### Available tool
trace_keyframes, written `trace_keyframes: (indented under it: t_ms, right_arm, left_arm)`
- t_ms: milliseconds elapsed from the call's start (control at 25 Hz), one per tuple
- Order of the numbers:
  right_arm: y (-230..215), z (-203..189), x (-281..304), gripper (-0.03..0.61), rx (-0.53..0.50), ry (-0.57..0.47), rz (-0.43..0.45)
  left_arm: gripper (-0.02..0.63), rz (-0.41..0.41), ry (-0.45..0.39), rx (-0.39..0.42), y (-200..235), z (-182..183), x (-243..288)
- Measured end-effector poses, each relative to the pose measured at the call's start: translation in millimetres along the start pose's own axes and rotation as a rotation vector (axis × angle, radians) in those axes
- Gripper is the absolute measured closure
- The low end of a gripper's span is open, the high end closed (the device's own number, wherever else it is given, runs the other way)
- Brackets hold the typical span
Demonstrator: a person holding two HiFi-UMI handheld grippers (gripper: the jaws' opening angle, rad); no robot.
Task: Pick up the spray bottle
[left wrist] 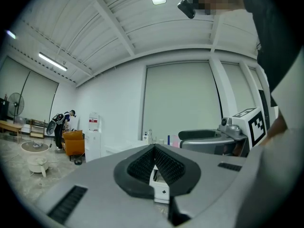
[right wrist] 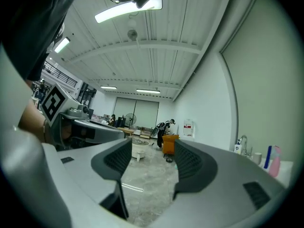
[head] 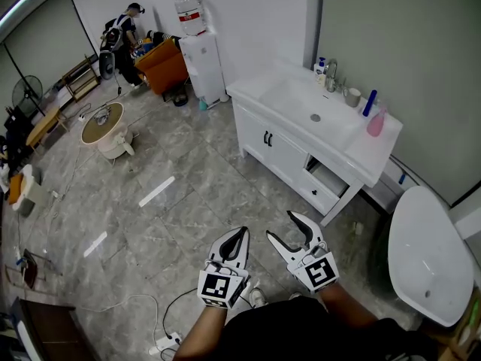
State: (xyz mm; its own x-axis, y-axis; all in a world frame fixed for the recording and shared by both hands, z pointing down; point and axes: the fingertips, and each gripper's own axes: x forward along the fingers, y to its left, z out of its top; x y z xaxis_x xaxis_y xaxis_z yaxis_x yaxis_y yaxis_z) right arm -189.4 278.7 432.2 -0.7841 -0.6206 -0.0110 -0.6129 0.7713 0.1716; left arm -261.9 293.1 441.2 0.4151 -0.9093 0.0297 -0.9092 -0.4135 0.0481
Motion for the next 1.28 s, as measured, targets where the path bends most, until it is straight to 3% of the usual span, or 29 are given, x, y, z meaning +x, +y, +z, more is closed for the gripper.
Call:
trace_keyframes:
  t_ms: [120, 280, 360, 720, 1280]
  right_arm:
    - [6.3, -1.0, 5.5, 0.231, 0.016, -0.009, -0.019]
    - [9.5, -0.8, 12.1, 0.039, 0.027, -0.023, -0.064]
    - [5.2, -2.9, 14.0, -0.003, 0.025, -0.032, -0.097]
    - [-44.3, -22.2, 26.6, -0.012, 0.038, -0.011, -0.177]
    - [-173.9, -67.6, 55.7, -0.012, 0.065, 0.044, -0.239]
  left_arm:
    - [0.618, -0.012, 0.002, 0.010, 9.0, -0.1, -5.8]
    - [0.617, -0.021, -0.001, 0.006, 18.3, -0.9, -12.5]
    - [0.617, -0.020, 0.007, -0.001, 22.5, -4.1, -12.5]
    - [0.617, -0.045, 0.044, -0.017, 31.8, -18.5, 27.2]
    - [0.618, -0.115, 0.061, 0.014, 36.7, -14.8, 167.0]
